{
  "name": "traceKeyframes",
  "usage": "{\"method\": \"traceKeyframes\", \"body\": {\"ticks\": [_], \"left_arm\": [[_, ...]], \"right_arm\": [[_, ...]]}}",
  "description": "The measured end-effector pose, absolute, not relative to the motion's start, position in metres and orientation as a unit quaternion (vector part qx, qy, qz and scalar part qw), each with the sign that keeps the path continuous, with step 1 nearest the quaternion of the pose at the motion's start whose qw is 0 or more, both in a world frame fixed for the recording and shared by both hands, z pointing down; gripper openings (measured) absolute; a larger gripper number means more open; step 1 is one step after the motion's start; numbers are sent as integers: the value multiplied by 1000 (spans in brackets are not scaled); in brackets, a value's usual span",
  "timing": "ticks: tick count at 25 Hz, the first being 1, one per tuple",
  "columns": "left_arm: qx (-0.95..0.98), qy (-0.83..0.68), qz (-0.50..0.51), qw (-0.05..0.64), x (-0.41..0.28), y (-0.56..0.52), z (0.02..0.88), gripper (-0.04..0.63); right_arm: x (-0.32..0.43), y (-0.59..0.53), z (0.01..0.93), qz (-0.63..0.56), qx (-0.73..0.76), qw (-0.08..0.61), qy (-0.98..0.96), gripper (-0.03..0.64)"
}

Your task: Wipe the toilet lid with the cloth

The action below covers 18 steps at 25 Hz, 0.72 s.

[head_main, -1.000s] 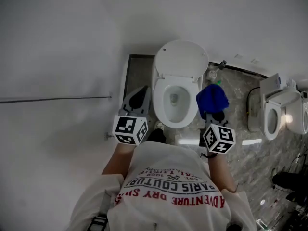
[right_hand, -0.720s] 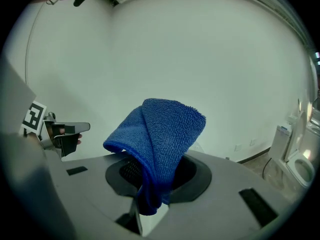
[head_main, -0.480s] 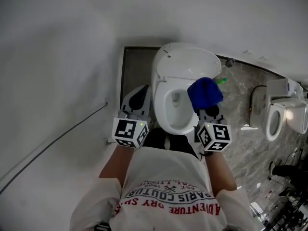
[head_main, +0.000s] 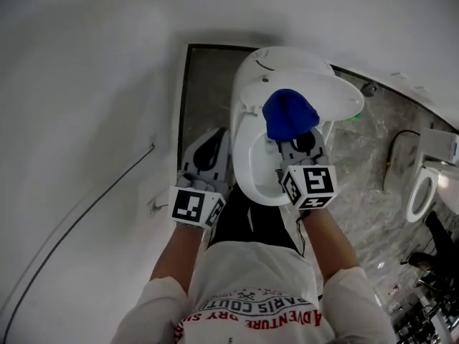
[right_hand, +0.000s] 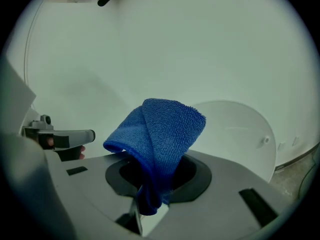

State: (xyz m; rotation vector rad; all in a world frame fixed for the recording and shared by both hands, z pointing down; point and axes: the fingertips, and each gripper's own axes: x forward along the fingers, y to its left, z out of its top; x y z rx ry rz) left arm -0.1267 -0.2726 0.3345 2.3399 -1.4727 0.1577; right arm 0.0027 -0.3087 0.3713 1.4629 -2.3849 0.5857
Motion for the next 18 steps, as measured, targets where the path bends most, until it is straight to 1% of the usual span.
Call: {"method": "traceKeyframes", "body": {"ticks": [5,9,18], "left_arm": [[814,-541,51,207,-126,-280,372,6],[807,-548,63,211,-123,-282,386,6],[806,-549,74,209,-102,-287,392,6]], "right_arm": [[-22,-333,414,203,482,134,-842,87],[-33,-352,432,197,473,129,-849,87],[-2,-373,431,183,482,126,-848,87]]}}
